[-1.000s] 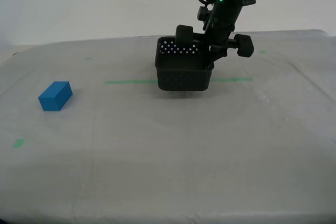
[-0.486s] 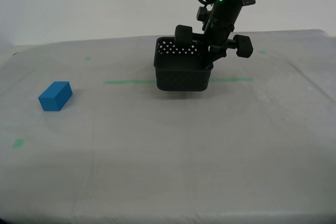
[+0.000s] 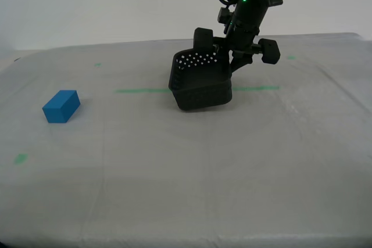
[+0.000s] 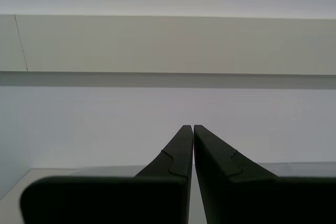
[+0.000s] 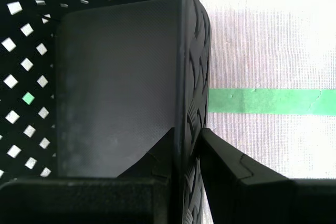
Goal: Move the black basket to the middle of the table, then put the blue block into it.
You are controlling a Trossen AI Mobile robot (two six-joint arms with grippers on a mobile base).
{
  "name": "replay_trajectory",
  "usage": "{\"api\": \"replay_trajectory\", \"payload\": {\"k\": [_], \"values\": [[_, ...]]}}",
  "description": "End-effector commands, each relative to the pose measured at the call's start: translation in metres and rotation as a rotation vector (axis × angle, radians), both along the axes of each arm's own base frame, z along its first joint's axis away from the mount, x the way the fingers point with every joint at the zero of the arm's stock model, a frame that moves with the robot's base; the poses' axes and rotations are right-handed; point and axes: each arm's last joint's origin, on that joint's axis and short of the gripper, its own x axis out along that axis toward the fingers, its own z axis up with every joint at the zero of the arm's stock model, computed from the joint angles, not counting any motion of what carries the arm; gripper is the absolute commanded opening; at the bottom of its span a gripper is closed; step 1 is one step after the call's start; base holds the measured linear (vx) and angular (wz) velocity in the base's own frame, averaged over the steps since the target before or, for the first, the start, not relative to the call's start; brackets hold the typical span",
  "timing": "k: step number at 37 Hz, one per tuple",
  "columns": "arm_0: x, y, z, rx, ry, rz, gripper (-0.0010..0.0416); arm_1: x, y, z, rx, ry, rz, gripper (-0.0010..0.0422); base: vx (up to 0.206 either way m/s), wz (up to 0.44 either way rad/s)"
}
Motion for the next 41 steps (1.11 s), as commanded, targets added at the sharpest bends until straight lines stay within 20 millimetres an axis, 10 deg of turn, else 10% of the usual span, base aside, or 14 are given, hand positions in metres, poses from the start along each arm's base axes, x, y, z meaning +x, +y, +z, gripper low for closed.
{"api": "replay_trajectory", "payload": {"k": [1, 17, 41], "values": [[0.000, 0.001, 0.000, 0.012, 0.004, 0.002, 0.0054, 0.000, 0.000, 0.001, 0.001, -0.006, 0.000, 0.0000, 0.000, 0.000], [-0.003, -0.001, -0.003, 0.000, 0.018, 0.005, 0.0072, 0.000, 0.000, 0.001, 0.001, -0.006, 0.001, 0.0000, 0.000, 0.000], [-0.002, -0.001, -0.001, -0.016, -0.026, 0.083, 0.0321, 0.000, 0.000, 0.001, 0.001, -0.006, 0.001, 0.0000, 0.000, 0.000]]}}
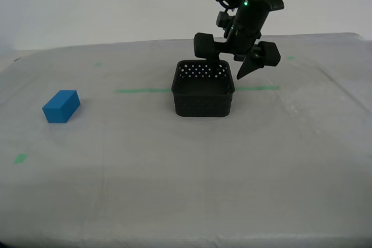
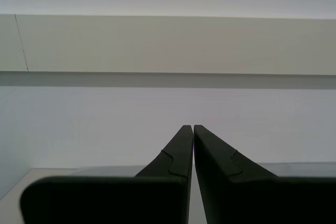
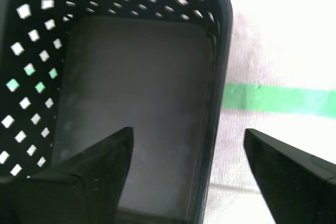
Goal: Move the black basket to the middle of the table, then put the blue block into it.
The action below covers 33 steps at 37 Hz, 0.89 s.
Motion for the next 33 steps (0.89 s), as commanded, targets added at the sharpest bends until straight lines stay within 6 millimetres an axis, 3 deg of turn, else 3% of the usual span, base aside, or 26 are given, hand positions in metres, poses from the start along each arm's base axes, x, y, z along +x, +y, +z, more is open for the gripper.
{"api": "replay_trajectory", "payload": {"k": [1, 19, 28, 33], "values": [[0.001, 0.001, 0.008, 0.006, -0.021, 0.011, 0.0325, 0.000, 0.000, 0.001, 0.001, -0.006, 0.000, 0.0000, 0.000, 0.000], [-0.012, -0.017, 0.071, -0.038, -0.121, 0.040, 0.0293, 0.000, 0.000, 0.001, 0.001, -0.006, 0.001, 0.0000, 0.000, 0.000], [-0.035, -0.043, 0.108, -0.076, -0.210, 0.000, 0.0321, 0.000, 0.000, 0.001, 0.001, -0.006, 0.000, 0.0000, 0.000, 0.000], [-0.048, -0.065, 0.120, -0.074, -0.246, -0.047, 0.0318, 0.000, 0.000, 0.001, 0.001, -0.006, 0.000, 0.0000, 0.000, 0.000]]}}
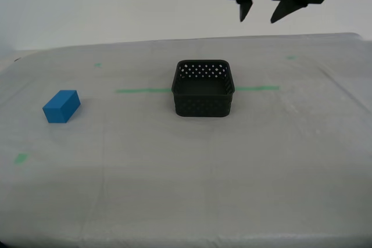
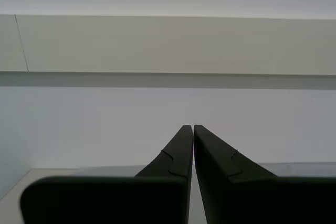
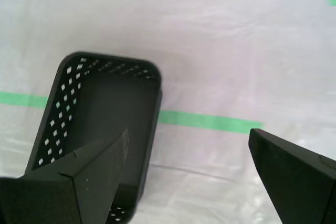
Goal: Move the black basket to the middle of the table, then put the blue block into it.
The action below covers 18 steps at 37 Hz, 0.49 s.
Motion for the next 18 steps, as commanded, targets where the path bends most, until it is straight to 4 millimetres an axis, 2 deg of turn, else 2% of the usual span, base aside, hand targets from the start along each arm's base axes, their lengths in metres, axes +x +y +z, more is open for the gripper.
{"api": "replay_trajectory", "payload": {"k": [1, 10, 18], "values": [[-0.009, -0.017, 0.006, 0.000, -0.025, -0.039, 0.0316, 0.000, 0.000, 0.001, 0.001, -0.006, 0.001, 0.0000, 0.000, 0.000], [-0.027, -0.065, 0.011, 0.004, -0.051, -0.152, 0.0309, 0.000, 0.000, 0.001, 0.001, -0.006, 0.000, 0.0000, 0.000, 0.000], [-0.042, -0.099, 0.012, -0.010, -0.068, -0.219, 0.0316, 0.000, 0.000, 0.001, 0.001, -0.006, 0.000, 0.0000, 0.000, 0.000]]}}
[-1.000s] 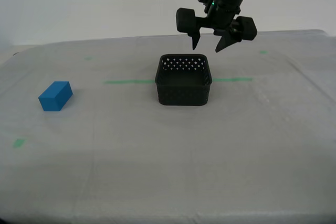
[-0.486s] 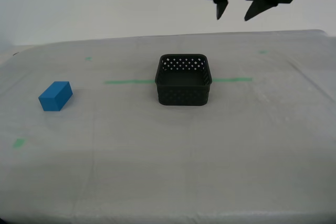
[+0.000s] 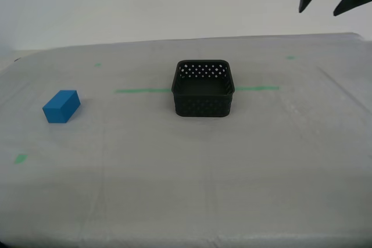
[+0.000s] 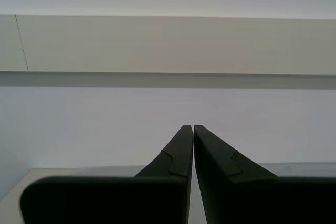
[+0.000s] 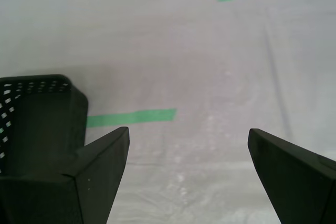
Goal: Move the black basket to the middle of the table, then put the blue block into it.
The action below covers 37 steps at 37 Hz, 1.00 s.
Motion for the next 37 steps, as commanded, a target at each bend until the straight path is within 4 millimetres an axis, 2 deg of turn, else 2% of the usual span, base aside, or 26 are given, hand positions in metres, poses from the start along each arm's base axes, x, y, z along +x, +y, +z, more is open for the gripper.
{"api": "replay_trajectory", "payload": {"k": [1, 12, 20, 26, 37], "values": [[-0.007, -0.013, 0.001, -0.015, -0.008, -0.024, 0.0315, 0.000, 0.000, 0.001, 0.001, -0.006, 0.000, 0.0000, 0.000, 0.000], [-0.022, -0.046, -0.002, -0.056, -0.002, -0.079, 0.0327, 0.000, 0.000, 0.001, 0.001, -0.006, 0.001, 0.0000, 0.000, 0.000], [-0.021, -0.061, -0.003, -0.073, 0.001, -0.104, 0.0340, 0.000, 0.000, 0.001, 0.001, -0.006, 0.001, 0.0000, 0.000, 0.000], [-0.020, -0.069, -0.003, -0.087, 0.002, -0.117, 0.0329, 0.000, 0.000, 0.001, 0.001, -0.006, 0.001, 0.0000, 0.000, 0.000], [-0.019, -0.070, -0.002, -0.089, -0.013, -0.114, 0.0295, 0.000, 0.000, 0.001, 0.001, -0.006, 0.000, 0.0000, 0.000, 0.000]]}}
